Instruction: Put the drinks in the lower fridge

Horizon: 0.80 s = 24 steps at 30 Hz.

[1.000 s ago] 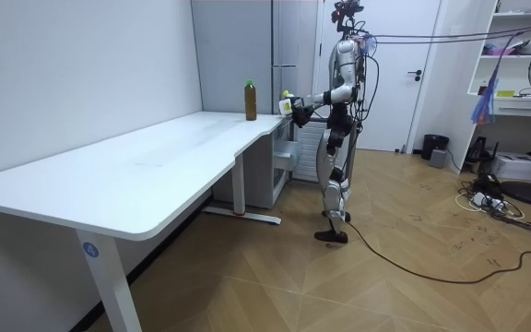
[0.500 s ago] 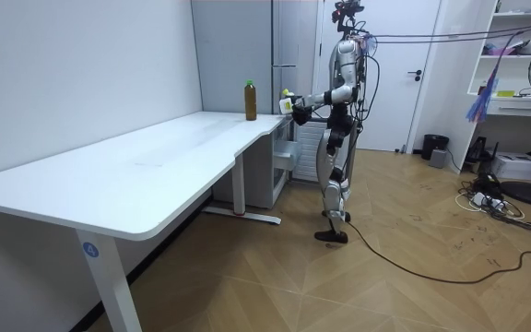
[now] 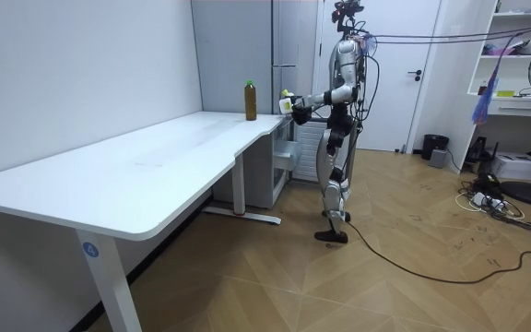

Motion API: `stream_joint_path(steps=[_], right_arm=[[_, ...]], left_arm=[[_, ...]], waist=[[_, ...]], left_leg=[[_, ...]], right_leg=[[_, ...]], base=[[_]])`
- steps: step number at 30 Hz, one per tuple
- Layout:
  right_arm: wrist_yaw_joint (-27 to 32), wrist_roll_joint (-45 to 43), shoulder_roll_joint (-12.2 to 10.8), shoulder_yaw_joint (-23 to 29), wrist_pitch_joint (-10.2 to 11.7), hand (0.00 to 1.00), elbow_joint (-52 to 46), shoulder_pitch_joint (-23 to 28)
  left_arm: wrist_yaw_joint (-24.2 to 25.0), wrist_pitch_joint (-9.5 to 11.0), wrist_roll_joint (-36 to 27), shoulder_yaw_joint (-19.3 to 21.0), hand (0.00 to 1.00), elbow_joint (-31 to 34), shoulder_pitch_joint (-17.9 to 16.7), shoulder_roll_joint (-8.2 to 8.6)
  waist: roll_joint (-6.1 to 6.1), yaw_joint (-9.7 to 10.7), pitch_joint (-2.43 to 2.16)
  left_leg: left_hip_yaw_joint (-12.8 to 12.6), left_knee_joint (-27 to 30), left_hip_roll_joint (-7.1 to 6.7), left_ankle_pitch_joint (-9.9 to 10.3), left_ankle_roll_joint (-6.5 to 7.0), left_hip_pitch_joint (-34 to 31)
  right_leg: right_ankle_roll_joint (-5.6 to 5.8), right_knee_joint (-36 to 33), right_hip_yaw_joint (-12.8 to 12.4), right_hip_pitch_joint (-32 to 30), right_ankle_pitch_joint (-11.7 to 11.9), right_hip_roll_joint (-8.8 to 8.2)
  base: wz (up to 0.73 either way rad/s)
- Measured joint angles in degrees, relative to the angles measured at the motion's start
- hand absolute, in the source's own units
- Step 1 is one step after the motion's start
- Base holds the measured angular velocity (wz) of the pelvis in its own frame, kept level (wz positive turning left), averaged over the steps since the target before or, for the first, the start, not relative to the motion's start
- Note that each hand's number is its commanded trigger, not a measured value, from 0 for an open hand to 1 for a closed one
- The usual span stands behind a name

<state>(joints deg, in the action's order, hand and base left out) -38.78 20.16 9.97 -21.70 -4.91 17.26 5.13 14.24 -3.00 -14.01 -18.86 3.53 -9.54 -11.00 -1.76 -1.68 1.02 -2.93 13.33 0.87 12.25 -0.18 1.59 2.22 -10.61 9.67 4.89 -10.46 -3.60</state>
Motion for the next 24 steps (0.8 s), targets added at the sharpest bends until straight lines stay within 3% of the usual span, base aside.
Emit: stream_joint_path(steps=[7,9,24], right_arm=[[-1.1,0.0,-0.1,0.4,-0.1,1.0,0.0,0.0],[-1.7,0.1,0.0,0.4,-0.1,1.0,0.0,0.0],[-4.3,0.0,0.3,0.4,-0.1,1.0,-1.8,0.3]], left_arm=[[0.7,0.1,-1.6,0.1,0.0,0.8,0.4,-0.57],[1.0,0.1,-1.6,0.3,0.0,2.1,0.4,-1.22],[0.8,1.1,-4.5,3.3,0.0,13.1,0.5,-1.25]], waist=[[0.03,0.0,0.01],[0.06,0.0,-0.01],[0.53,0.0,-0.03]], left_leg=[[0.1,0.3,0.13,0.0,-0.01,-0.4],[0.1,0.3,0.25,0.0,-0.03,-0.7],[0.4,-0.2,0.25,0.0,-0.04,0.1]], right_leg=[[-0.15,0.0,0.0,-0.1,0.1,0.13],[-0.22,0.0,0.1,-0.2,0.1,0.26],[-0.29,0.0,0.0,0.1,0.2,0.3]], base=[[0.0],[0.0],[0.0]])
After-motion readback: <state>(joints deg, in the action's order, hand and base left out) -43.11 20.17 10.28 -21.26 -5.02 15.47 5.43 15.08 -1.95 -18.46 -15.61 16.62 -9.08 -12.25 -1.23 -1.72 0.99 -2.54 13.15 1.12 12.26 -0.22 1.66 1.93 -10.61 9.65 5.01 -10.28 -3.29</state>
